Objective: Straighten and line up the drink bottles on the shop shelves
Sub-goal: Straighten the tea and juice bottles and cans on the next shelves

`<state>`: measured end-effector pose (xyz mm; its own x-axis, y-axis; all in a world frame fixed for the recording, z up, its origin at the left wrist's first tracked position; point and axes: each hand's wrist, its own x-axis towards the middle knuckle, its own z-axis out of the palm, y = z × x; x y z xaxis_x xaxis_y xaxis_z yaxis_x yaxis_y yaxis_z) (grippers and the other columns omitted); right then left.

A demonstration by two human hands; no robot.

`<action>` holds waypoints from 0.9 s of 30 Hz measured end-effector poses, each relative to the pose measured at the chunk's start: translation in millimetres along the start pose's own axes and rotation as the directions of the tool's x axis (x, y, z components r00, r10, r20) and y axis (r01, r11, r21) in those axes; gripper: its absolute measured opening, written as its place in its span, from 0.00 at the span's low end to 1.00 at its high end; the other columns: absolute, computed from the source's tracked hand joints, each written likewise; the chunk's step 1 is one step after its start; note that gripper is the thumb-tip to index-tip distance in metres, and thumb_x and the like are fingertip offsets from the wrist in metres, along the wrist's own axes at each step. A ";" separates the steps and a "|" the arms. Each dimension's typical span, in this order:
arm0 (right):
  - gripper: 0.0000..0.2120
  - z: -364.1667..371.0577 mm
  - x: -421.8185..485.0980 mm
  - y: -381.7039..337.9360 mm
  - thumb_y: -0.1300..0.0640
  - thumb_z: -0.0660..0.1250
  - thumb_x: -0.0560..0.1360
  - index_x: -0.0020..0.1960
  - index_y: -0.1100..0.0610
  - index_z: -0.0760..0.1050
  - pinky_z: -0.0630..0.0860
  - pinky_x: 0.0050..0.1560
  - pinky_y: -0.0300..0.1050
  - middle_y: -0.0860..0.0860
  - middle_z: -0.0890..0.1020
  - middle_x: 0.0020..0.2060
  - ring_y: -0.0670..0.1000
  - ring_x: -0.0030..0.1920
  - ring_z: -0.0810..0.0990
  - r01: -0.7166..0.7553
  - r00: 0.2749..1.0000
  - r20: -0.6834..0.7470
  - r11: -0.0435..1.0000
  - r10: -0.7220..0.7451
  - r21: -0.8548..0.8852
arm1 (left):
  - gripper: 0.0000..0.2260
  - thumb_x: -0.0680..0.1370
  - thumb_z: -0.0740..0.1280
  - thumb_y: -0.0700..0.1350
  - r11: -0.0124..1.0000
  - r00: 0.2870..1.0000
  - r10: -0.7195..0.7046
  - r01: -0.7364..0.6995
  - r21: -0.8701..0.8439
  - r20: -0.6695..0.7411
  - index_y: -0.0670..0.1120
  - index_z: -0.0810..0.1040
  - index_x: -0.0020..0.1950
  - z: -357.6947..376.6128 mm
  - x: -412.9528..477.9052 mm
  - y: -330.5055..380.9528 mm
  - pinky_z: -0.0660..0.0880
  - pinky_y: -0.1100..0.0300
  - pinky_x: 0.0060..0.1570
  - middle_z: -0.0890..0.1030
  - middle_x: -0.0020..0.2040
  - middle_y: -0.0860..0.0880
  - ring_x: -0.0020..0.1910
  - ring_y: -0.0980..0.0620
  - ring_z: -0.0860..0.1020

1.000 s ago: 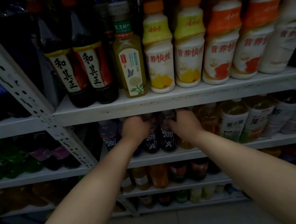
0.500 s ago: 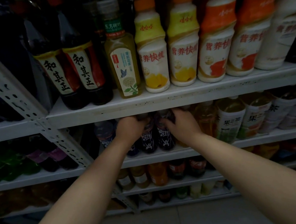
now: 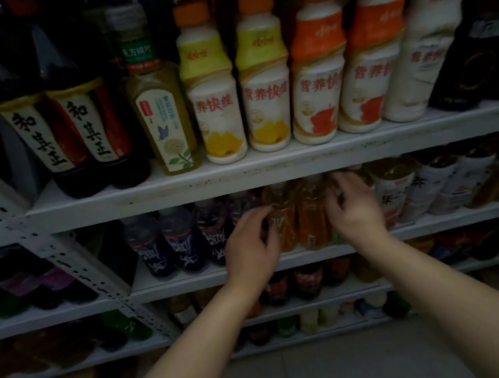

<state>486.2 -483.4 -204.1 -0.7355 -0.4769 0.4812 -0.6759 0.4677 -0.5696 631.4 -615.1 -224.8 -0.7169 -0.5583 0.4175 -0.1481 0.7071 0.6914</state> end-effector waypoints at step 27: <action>0.08 6.7 44.2 -3.8 0.53 0.64 0.73 0.36 0.55 0.73 0.69 0.35 0.42 0.52 0.77 0.34 0.55 0.41 0.78 -0.199 0.873 0.428 0.973 0.232 -0.119 | 0.12 0.75 0.67 0.47 0.965 0.975 -0.194 0.170 0.202 0.106 0.40 0.78 0.52 29.0 62.2 25.3 0.76 0.57 0.44 0.81 0.48 0.42 0.48 0.43 0.80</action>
<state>456.6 -511.2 -185.1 -0.7791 -0.6269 0.0031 -0.5162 0.6387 -0.5706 563.3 -619.3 -198.4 -0.7428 -0.6356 0.2101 -0.4021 0.6746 0.6190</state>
